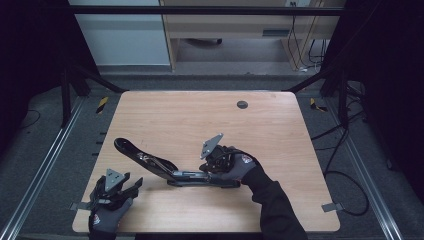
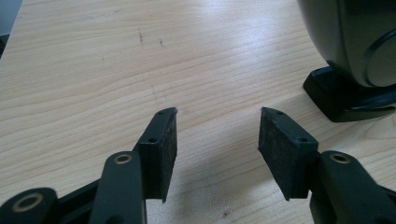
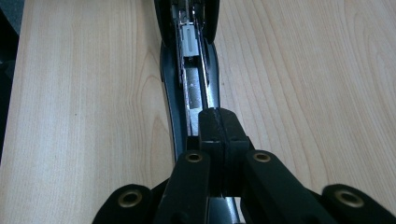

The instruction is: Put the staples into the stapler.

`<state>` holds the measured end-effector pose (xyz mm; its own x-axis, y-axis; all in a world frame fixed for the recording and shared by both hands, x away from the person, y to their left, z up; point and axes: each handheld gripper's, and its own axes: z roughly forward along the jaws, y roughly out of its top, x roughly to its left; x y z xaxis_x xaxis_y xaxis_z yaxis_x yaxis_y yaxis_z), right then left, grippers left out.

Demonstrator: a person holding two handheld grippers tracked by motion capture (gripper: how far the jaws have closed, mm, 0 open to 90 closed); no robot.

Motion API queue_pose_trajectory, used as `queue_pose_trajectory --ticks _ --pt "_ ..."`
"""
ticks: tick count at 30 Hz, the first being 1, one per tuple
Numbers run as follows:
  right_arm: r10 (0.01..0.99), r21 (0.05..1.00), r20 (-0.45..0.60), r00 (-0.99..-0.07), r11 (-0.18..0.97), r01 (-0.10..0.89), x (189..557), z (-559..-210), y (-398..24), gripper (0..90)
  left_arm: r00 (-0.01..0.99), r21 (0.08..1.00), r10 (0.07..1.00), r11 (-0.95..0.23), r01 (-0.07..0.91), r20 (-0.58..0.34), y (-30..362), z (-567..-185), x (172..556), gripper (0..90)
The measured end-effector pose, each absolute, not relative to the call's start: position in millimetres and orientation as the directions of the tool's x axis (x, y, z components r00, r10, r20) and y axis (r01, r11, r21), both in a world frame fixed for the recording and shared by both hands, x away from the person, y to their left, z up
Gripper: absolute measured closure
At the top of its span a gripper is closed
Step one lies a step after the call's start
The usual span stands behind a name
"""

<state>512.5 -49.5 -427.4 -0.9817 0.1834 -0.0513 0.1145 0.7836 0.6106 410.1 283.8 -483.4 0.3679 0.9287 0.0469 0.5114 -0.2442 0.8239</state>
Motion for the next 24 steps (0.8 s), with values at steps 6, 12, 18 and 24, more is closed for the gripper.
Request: queue_pose_trajectory --ticks 6,12,18,24 --pt "0.174 0.618 -0.044 -0.984 0.778 0.110 510.1 -430.2 -43.3 89.6 0.367 0.824 0.929 -0.241 0.512 0.044 284.3 -483.4 410.1 46.6" --pt "0.175 0.610 -0.045 -0.983 0.784 0.112 510.1 -432.1 -39.9 89.9 0.367 0.827 0.930 -0.237 0.510 0.041 284.7 -482.7 409.7 46.8" --pt "0.229 0.650 -0.043 -0.973 0.746 0.147 509.9 -426.7 -47.2 90.0 0.371 0.836 0.928 -0.225 0.501 0.027 285.0 -480.9 408.8 47.0" --pt "0.289 0.703 -0.029 -0.957 0.687 0.186 506.1 -420.0 -57.6 90.0 0.381 0.857 0.925 -0.193 0.477 -0.004 284.2 -474.9 405.5 47.0"
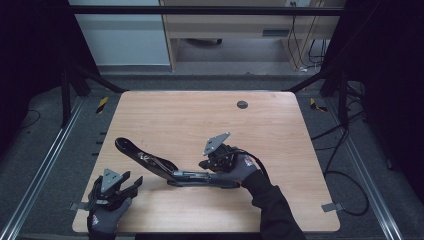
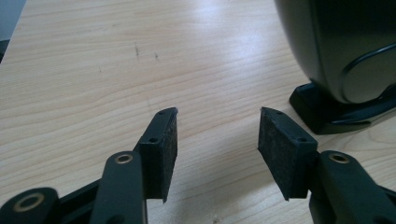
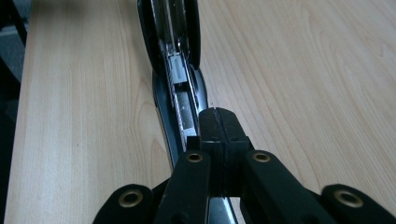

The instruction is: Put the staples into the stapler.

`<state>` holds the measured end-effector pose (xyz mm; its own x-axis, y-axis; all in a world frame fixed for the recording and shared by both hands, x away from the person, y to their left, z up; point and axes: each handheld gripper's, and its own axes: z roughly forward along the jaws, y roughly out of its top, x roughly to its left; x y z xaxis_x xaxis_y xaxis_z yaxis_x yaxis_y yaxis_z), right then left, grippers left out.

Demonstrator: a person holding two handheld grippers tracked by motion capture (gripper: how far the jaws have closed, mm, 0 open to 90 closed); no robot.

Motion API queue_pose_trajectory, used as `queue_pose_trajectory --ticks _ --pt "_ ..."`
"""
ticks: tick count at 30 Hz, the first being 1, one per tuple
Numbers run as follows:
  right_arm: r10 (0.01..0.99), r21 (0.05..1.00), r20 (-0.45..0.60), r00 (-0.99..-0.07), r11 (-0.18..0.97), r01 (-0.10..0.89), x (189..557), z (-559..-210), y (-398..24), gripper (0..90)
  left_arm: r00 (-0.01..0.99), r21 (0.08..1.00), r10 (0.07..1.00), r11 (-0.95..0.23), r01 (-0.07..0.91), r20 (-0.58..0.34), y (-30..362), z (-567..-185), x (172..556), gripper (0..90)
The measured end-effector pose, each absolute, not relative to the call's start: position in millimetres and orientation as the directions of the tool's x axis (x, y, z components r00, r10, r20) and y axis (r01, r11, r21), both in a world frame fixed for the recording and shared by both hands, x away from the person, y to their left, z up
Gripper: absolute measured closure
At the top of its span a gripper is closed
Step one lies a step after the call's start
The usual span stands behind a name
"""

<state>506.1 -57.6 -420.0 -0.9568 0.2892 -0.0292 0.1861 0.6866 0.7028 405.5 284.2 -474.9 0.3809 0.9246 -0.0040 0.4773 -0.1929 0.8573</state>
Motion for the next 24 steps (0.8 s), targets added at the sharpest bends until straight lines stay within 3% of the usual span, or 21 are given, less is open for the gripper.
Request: queue_pose_trajectory --ticks 24 --pt "0.592 0.787 0.034 -0.805 0.481 0.387 476.4 -443.8 -143.2 90.0 0.445 0.922 0.893 -0.119 0.368 -0.062 269.4 -436.5 398.7 35.6"
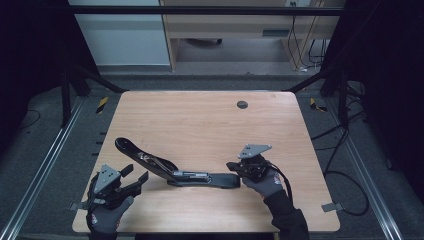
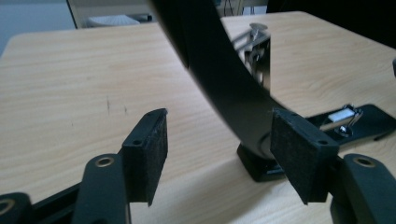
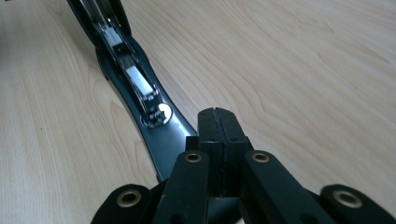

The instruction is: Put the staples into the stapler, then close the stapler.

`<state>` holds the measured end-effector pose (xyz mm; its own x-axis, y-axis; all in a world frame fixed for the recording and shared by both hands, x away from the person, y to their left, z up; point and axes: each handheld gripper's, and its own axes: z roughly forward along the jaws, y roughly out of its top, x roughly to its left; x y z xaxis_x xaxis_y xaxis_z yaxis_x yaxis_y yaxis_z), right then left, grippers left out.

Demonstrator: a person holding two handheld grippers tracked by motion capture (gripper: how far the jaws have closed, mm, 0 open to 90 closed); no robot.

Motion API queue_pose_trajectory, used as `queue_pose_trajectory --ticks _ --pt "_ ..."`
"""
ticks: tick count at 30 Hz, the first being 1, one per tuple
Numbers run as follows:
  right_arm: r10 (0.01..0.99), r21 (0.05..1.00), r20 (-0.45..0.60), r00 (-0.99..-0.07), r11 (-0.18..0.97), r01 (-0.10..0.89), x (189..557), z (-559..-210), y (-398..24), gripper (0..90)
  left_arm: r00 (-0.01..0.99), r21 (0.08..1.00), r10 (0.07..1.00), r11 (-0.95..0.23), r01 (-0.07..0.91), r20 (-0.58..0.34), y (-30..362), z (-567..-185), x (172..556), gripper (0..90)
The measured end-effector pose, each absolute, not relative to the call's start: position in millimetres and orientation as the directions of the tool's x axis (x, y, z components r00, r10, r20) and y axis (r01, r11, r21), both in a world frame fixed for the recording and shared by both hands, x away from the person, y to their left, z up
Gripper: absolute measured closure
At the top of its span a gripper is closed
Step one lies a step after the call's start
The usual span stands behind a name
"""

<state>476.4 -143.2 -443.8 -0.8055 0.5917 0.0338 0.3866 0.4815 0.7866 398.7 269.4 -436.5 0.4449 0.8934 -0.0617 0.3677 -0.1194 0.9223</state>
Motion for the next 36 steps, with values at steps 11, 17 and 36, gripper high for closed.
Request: queue_pose_trajectory --ticks 11,17,36 --pt "0.650 0.791 0.072 -0.757 0.425 0.440 460.7 -460.9 -166.5 90.0 0.403 0.945 0.908 -0.027 0.327 -0.114 271.6 -415.5 414.5 35.0" --pt "0.652 0.794 0.081 -0.754 0.415 0.445 454.7 -465.6 -167.1 90.0 0.400 0.948 0.908 -0.009 0.317 -0.125 268.2 -409.9 423.5 38.1" --pt "0.667 0.768 0.107 -0.737 0.415 0.487 453.7 -481.8 -158.9 90.0 0.393 0.949 0.905 0.036 0.315 -0.165 269.9 -407.8 425.3 57.4"
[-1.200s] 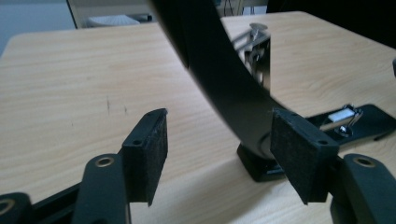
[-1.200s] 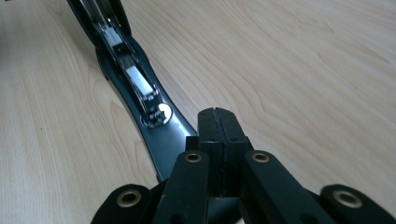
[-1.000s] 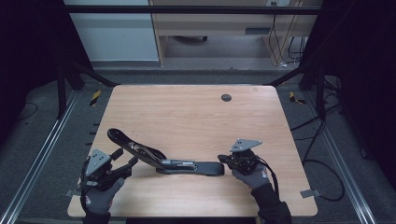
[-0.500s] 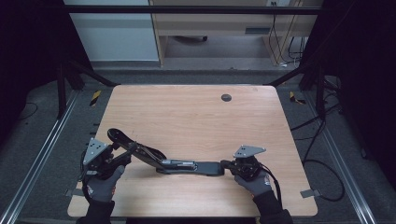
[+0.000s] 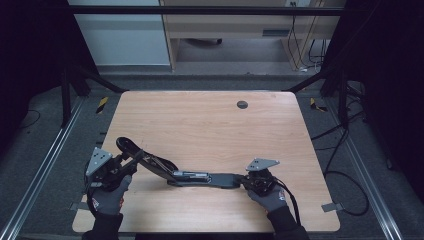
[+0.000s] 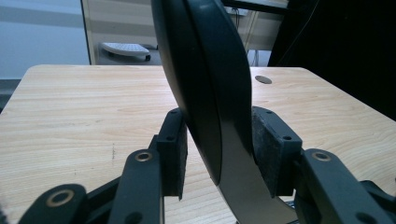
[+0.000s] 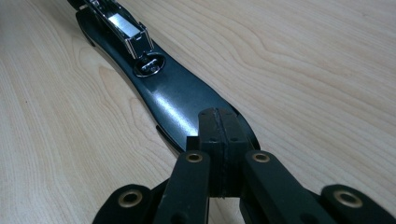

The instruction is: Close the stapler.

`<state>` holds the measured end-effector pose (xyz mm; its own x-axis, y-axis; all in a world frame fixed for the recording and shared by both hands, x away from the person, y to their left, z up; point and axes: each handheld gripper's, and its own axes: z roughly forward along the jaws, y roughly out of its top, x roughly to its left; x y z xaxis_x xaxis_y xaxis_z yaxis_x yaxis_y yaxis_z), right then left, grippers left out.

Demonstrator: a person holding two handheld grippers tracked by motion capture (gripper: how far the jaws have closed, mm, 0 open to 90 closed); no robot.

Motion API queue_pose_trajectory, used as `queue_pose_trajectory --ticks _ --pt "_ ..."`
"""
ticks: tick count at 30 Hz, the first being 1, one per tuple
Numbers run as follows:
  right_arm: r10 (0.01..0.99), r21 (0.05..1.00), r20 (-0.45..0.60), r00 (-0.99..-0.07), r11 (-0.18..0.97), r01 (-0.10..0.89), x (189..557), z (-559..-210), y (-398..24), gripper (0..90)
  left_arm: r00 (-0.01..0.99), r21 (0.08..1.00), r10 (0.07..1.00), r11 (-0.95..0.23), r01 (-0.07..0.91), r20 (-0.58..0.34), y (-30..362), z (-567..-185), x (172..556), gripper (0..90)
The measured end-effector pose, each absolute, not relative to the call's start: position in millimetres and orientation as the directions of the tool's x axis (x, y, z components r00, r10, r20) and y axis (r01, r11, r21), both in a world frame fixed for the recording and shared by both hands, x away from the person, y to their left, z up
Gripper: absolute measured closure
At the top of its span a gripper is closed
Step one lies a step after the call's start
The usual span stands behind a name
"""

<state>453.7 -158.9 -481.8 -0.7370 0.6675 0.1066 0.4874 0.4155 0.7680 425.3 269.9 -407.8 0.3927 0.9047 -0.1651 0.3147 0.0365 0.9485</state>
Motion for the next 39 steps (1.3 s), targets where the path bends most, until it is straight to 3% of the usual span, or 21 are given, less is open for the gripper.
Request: queue_pose_trajectory --ticks 21,39 --pt "0.669 0.748 0.112 -0.735 0.431 0.505 455.4 -491.6 -153.9 90.0 0.422 0.956 0.892 0.036 0.291 -0.161 248.3 -397.0 422.0 60.9" --pt "0.678 0.752 0.110 -0.726 0.421 0.507 454.8 -492.0 -151.1 90.0 0.431 0.966 0.902 -0.086 0.243 -0.028 209.2 -385.0 420.9 61.0"
